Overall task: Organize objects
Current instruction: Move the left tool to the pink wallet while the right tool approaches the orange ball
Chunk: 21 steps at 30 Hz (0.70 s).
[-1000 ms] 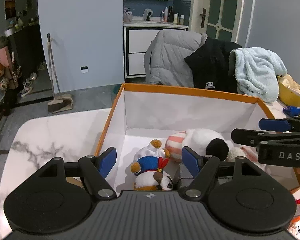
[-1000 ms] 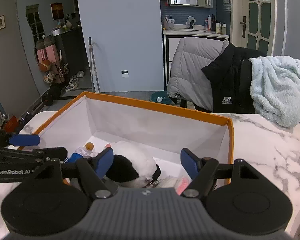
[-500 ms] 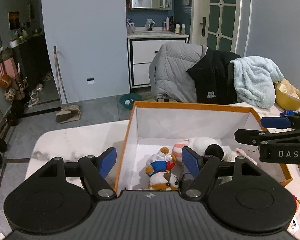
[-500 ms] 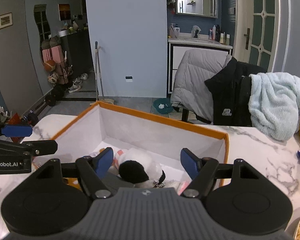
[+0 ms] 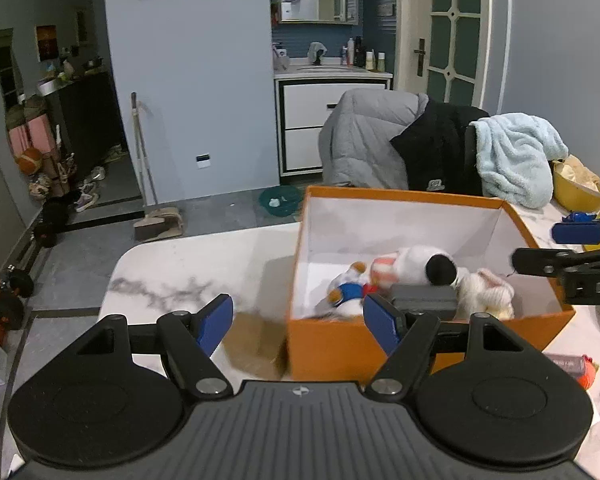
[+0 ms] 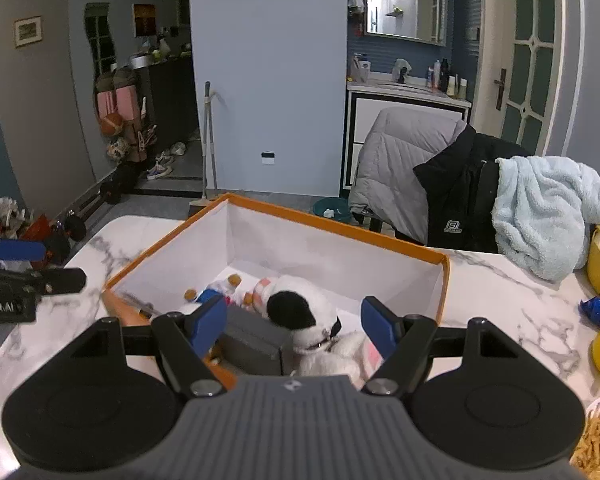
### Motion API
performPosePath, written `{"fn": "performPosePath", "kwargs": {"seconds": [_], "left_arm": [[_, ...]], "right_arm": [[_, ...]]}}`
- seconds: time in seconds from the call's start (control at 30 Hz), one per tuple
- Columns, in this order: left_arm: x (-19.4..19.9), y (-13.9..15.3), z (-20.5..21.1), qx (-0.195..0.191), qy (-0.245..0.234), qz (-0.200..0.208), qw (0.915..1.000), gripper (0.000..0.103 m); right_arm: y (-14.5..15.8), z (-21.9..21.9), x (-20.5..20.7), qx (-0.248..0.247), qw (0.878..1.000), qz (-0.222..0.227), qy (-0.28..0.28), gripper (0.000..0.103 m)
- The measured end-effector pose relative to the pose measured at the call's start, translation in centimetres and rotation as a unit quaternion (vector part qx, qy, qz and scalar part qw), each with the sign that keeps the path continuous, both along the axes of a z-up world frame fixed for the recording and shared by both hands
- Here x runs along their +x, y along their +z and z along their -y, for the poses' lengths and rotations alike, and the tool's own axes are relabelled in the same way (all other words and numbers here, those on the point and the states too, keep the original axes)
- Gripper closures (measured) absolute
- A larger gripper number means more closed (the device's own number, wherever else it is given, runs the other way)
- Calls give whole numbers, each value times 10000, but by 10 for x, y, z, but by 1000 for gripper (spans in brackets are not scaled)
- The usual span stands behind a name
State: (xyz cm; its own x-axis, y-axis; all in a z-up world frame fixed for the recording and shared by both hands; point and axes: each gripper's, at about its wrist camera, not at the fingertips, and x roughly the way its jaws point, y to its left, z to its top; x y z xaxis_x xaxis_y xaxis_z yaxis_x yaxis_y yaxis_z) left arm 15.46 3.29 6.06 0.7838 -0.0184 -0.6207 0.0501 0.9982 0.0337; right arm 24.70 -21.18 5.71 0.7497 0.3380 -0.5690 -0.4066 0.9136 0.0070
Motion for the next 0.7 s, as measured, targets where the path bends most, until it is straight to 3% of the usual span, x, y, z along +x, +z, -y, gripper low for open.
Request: {"fn": "performPosePath", "kwargs": {"seconds": [0.37,0.7], "left_arm": [[-34,-24,-42,-191,351,-216,9990,18],[-38,-67,-21,-318,155,-530,9980,18]], "right_arm": [[2,28,-42,-270,9994,-22,224,27],[-16,45,-65,-1029,9893,-354,973,22]]}}
